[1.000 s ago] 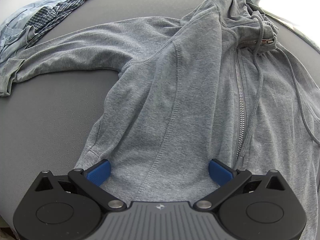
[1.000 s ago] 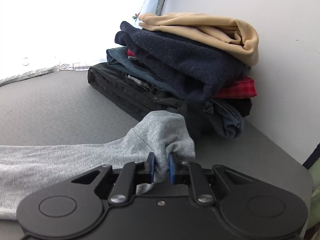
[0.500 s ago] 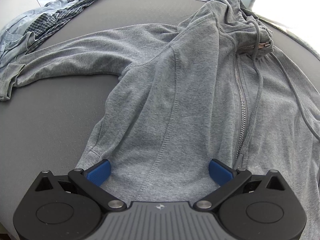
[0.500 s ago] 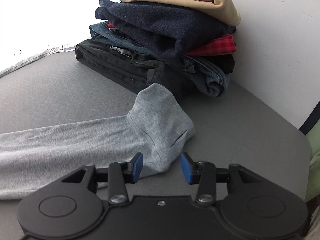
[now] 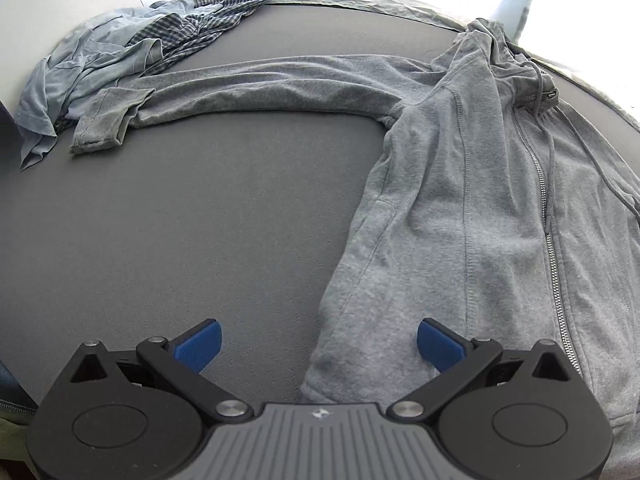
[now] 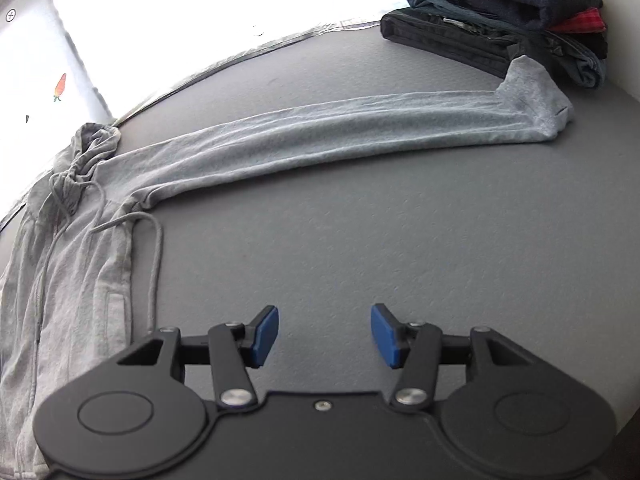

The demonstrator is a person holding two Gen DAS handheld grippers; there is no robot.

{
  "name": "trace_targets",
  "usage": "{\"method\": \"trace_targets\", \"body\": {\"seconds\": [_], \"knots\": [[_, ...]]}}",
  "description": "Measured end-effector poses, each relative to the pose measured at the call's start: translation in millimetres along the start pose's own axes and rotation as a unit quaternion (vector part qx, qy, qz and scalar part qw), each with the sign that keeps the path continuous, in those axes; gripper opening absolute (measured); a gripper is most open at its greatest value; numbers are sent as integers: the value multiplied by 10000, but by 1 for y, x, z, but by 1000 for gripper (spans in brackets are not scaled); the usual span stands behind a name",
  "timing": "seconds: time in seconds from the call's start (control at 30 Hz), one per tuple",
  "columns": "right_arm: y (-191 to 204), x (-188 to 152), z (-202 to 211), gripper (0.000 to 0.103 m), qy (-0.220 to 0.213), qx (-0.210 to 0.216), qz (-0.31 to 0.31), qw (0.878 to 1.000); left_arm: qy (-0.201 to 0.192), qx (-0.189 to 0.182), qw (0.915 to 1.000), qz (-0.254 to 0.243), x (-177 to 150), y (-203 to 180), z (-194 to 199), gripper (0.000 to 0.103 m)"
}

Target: Fold clothes

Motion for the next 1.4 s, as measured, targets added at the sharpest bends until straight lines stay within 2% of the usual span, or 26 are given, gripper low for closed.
{"method": "trace_targets", "body": {"seconds": [0.1, 0.13, 0.17, 0.27, 0.3, 0.43, 0.47, 0.5, 0.53, 0.57, 0.63, 0.7, 0.73, 0.8, 0.87, 0.93, 1.0, 1.07, 1.17, 1.23, 1.3, 1.4], "knots": [[23, -19, 8, 53, 151, 650, -267, 9974, 34, -352, 9991, 214, -14, 21, 5, 98], [28, -26, 11, 53, 223, 914, -468, 9945, 48, -520, 9982, 282, -17, 26, 6, 91], [32, -33, 14, 53, 304, 1209, -721, 9896, 52, -737, 9967, 349, -19, 29, 7, 83], [39, -51, 17, 53, 520, 1903, -1309, 9716, 39, -1134, 9929, 364, -24, 32, 10, 72], [42, -57, 18, 53, 590, 2007, -1371, 9682, 21, -1192, 9923, 320, -26, 32, 10, 71], [50, -61, 29, 52, 629, 2082, -1235, 9682, 37, -1503, 9884, 237, -34, 31, 10, 70], [52, -62, 32, 46, 632, 2099, -1197, 9683, 40, -1578, 9872, 221, -35, 30, 10, 65], [54, -62, 35, 31, 635, 2117, -1159, 9684, 31, -1638, 9863, 202, -36, 28, 11, 58], [55, -62, 38, 19, 639, 2134, -1120, 9684, 21, -1699, 9853, 184, -37, 27, 11, 40], [57, -63, 40, 8, 642, 2151, -1082, 9685, 11, -1760, 9843, 165, -38, 25, 12, 28], [60, -64, 46, 5, 649, 2185, -1006, 9685, -16, -1870, 9823, 138, -39, 21, 14, 13], [63, -64, 52, 4, 655, 2219, -930, 9684, -88, -1922, 9812, 166, -33, 20, 27, 11], [62, -60, 60, 4, 581, 2401, -983, 9640, -135, -1982, 9799, 209, -29, 20, 36, 10], [53, -46, 85, 3, 301, 2915, -1259, 9478, -318, -2368, 9701, 422, -15, 26, 71, 10], [44, -37, 102, 3, 142, 3232, -1479, 9346, -501, -2637, 9622, 459, -3, 31, 101, 10], [35, -36, 104, 3, 272, 3096, -1480, 9389, -529, -2662, 9612, 500, 2, 36, 109, 10], [33, -42, 95, 4, 532, 2585, -1074, 9586, -276, -2596, 9638, 539, -1, 38, 95, 12], [38, -56, 78, 6, 931, 1902, -513, 9760, 242, -2183, 9739, 579, -14, 37, 63, 13], [48, -74, 62, 10, 1358, 1046, 285, 9848, 654, -1623, 9824, 649, -36, 36, 32, 15], [53, -74, 65, 16, 1273, 965, 556, 9856, 689, -1482, 9829, 849, -43, 39, 29, 17], [56, -68, 69, 35, 1080, 961, 721, 9869, 602, -1503, 9814, 1033, -39, 46, 32, 24], [60, -53, 68, 36, 764, 881, 965, 9885, 509, -1348, 9830, 1141, -34, 48, 35, 34]]}}
Point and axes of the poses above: each gripper's, at about its wrist camera, not at the fingertips, and z roughly against the way its jaws point, y to its left, x to its top, the point moved 3 cm from there along -z, roughly the way its jaws point, and after that the axes turned 5 degrees about z, right-handed, at the moved point
